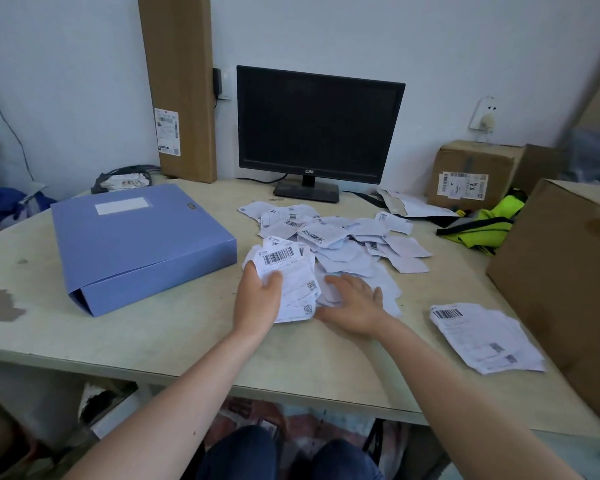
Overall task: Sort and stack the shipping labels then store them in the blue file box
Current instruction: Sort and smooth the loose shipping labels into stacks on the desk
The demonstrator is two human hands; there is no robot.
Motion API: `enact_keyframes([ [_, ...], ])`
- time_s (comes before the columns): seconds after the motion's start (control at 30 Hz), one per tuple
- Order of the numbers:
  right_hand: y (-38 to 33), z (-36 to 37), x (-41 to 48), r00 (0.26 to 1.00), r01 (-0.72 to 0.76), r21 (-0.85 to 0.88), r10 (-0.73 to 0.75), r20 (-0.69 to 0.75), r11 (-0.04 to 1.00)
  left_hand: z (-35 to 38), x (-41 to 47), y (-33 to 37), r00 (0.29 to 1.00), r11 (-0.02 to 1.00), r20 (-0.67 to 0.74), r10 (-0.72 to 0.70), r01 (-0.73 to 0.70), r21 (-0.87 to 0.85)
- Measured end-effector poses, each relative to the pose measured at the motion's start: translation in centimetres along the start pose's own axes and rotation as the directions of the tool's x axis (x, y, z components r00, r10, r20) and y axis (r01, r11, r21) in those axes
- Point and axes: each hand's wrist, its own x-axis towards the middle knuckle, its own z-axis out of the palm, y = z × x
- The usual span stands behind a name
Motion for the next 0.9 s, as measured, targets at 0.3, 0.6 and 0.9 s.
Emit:
enact_keyframes([
  [0.3,0.4,-0.4,4.7,0.999,0.020,-0.016,-0.020,-0.042,1.000,1.9,3.7,-0.1,0.999,0.990,-0.003,0.034,-0.033,0.135],
  [0.6,1.2,-0.7,10.0,0.982,0.051,0.058,-0.040,-0.186,0.997,4.3,8.5,-0.1,0.999,0.980,0.032,-0.030,0.023,0.197],
  [0.9,-1.8,-3.8,6.1,0.940,0.136,0.837,0.199,-0.278,0.530,3.7,5.7,1.5,0.985,0.989,0.146,0.094,-0.076,-0.123],
])
